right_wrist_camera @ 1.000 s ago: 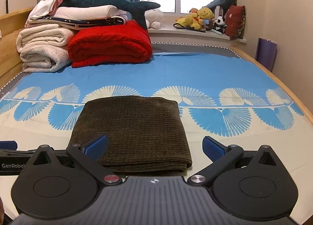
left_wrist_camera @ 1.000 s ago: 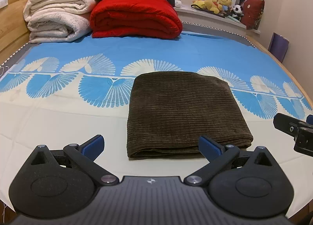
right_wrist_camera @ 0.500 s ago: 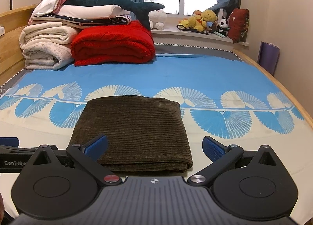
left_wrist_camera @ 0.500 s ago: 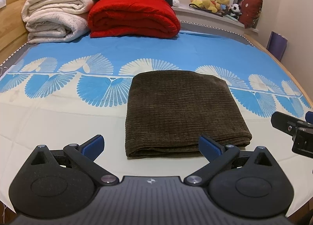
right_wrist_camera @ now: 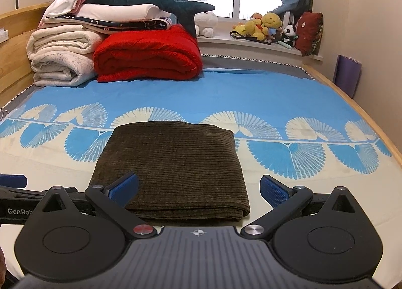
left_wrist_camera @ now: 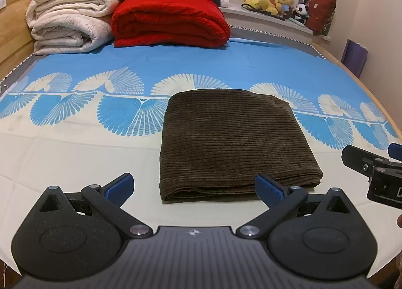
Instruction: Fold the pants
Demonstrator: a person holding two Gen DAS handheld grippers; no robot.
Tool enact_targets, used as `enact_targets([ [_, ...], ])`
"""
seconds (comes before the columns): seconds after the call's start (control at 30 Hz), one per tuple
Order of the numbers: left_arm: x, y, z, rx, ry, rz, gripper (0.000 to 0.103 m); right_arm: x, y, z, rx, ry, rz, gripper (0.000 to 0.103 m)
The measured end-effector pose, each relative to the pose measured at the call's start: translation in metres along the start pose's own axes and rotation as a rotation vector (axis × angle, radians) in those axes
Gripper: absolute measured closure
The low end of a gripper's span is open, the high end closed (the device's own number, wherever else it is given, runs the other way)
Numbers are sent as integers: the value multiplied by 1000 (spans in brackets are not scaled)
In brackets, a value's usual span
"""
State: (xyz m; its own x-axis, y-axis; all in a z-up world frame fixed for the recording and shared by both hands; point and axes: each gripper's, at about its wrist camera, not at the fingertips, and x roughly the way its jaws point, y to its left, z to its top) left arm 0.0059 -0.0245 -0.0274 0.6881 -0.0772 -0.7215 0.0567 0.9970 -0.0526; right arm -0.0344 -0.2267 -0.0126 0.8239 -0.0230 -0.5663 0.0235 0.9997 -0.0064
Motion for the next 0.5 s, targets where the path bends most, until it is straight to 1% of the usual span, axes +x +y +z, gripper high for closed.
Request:
enact_targets([
  [0.3,0,2,0,5,-2,-3,0,2,3,1,-3,2,5,1],
  [0.5,-3,1,-1,15,-26,-4,0,1,4,0,-7,-2,9,1],
])
